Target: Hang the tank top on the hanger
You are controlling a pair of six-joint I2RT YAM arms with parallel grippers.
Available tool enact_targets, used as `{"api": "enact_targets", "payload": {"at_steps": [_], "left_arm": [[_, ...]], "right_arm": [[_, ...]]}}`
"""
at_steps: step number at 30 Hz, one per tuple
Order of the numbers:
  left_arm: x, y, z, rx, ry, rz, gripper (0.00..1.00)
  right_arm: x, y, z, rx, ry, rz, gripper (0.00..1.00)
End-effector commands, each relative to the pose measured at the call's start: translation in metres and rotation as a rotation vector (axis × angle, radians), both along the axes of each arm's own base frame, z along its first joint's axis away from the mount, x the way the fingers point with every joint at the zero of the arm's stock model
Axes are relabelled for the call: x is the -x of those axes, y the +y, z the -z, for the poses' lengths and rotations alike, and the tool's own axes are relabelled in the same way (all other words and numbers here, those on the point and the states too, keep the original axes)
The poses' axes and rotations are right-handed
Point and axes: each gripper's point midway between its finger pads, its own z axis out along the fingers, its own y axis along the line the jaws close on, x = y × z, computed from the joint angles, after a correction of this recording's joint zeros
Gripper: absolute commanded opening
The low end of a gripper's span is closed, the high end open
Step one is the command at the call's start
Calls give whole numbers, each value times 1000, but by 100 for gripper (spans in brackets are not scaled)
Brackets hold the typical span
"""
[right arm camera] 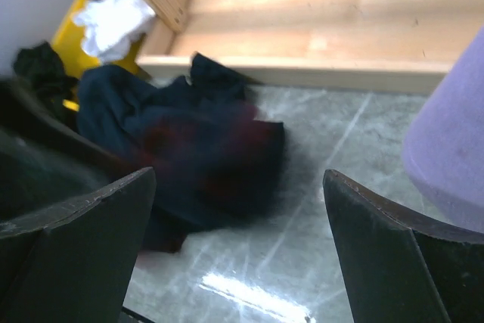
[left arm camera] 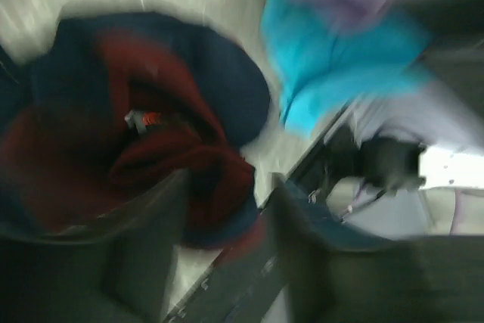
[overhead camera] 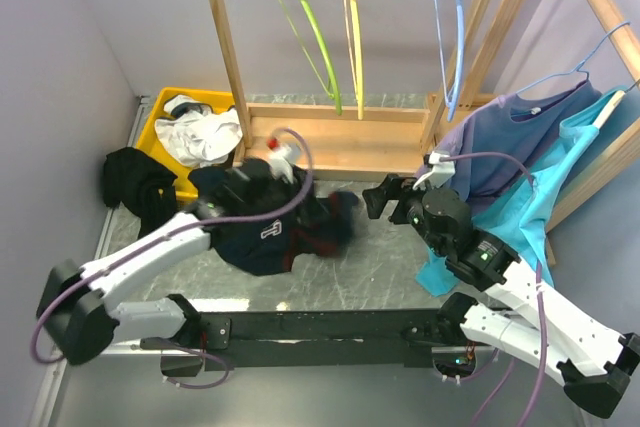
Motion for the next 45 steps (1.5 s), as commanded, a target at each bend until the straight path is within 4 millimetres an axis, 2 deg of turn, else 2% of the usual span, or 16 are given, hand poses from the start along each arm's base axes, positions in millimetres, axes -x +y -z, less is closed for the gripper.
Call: {"api": "enact_targets", "payload": {"at_steps": [1, 2, 5, 10, 14, 19, 23, 24, 25, 28, 29, 31, 34, 38, 40, 45], "left_arm": [[7, -19, 18, -15, 7, -36, 73], [4, -12, 26, -33, 30, -85, 88], [-2, 12, 40, -58, 91, -245, 87], [9, 58, 91, -240, 194, -415, 61], [45, 59, 133, -289, 255, -354, 55], [74, 3, 120, -161, 216, -170, 58], [73, -43, 101, -135, 190, -113, 65], [72, -51, 115, -159, 226, -125, 71], [70, -65, 107, -123, 224, -120, 71], [61, -83, 126, -144, 286, -182, 70], [58, -87, 140, -167, 301, -200, 72], [54, -100, 138, -140, 283, -227, 72], [46, -108, 146, -171, 265, -280, 54], [49, -82, 173, -278, 274, -369, 2], [54, -59, 185, -305, 292, -420, 1], [64, -6, 158, -250, 291, -510, 1]], "right_arm": [[4, -2, 24, 44, 40, -12, 100], [5, -1, 34, 48, 63, -9, 100], [9, 7, 57, 57, 115, -36, 98], [13, 17, 106, 118, 208, -50, 89], [22, 18, 149, 166, 280, -42, 81], [19, -2, 165, 203, 281, 52, 77], [22, -2, 173, 212, 312, 50, 67], [23, -1, 175, 214, 326, 50, 66], [26, 0, 179, 212, 356, 50, 66], [28, -6, 185, 204, 384, 94, 63], [28, -7, 183, 197, 381, 102, 63], [26, -13, 173, 185, 360, 129, 63], [21, -16, 162, 189, 335, 153, 63], [11, -16, 158, 195, 326, 177, 69], [6, -8, 159, 177, 328, 155, 72], [-8, 10, 168, 177, 340, 117, 74]]}}
